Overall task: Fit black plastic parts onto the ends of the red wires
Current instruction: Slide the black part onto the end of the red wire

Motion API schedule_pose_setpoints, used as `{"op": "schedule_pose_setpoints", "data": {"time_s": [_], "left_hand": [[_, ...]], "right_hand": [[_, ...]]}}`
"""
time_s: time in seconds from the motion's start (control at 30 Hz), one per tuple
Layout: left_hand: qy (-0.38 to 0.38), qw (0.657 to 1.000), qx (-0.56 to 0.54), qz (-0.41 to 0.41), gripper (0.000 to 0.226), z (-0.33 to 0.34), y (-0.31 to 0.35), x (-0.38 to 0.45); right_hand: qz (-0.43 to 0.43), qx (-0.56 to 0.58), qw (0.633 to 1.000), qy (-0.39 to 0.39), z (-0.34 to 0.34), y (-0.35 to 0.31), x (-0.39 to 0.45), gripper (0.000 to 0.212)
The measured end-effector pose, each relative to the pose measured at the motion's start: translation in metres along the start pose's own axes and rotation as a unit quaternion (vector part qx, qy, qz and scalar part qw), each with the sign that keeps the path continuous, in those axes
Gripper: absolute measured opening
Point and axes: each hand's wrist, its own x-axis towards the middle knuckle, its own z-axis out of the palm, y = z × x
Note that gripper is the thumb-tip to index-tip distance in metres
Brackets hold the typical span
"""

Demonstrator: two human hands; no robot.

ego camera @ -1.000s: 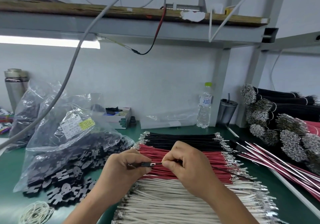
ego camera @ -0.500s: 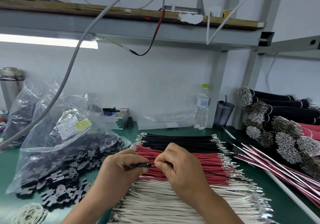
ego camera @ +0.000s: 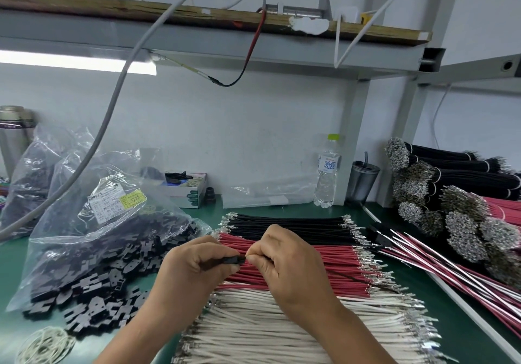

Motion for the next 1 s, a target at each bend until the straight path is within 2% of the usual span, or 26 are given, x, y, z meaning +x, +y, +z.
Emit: {"op": "schedule_pose_setpoints", "data": {"time_s": [0.1,0.17,0.2,0.23,0.3,0.37,0.43,0.53,0.67,0.8,1.0], "left_hand": [[0.005,0.999,-0.017,-0.03,0.035,0.004,-0.002,0.003],[0.025,0.996,-0.066,-0.062,0.034,0.002,-0.004,0.005],[0.04,0.992,-0.09,-0.074,0.034,0.0,-0.005,0.006],[0.055,0.989,-0.113,-0.083,0.034,-0.003,-0.006,0.006],[0.085,0.982,-0.14,-0.095,0.032,-0.008,-0.008,0.007],[0.098,0.979,-0.149,-0.1,0.03,-0.01,-0.008,0.008],[0.097,0.978,-0.152,-0.102,0.029,-0.008,-0.008,0.008],[0.083,0.978,-0.157,-0.105,0.029,-0.005,-0.007,0.007],[0.083,0.977,-0.163,-0.108,0.027,-0.002,-0.008,0.006],[0.1,0.972,-0.179,-0.117,0.028,-0.001,-0.014,0.007],[0.103,0.966,-0.199,-0.127,0.026,-0.001,-0.018,0.008]], "right_hand": [[-0.023,-0.068,0.994,0.078,-0.007,0.002,0.003,0.014],[-0.081,-0.109,0.981,0.139,-0.005,-0.001,0.003,0.012],[-0.109,-0.119,0.977,0.14,-0.002,-0.004,0.002,0.012],[-0.126,-0.127,0.977,0.113,0.003,-0.006,0.0,0.011],[-0.104,-0.153,0.983,0.01,0.015,-0.005,-0.002,0.003],[-0.035,-0.136,0.989,-0.04,0.022,0.001,0.001,0.017],[-0.006,-0.105,0.993,-0.048,0.026,0.008,0.003,0.026],[0.001,-0.089,0.995,-0.033,0.031,0.009,0.006,0.017],[0.037,-0.074,0.996,-0.034,0.035,0.011,0.008,0.029],[0.049,-0.053,0.996,-0.053,0.033,0.014,0.013,0.016],[0.019,-0.053,0.996,-0.067,0.03,0.015,0.008,0.011]]}}
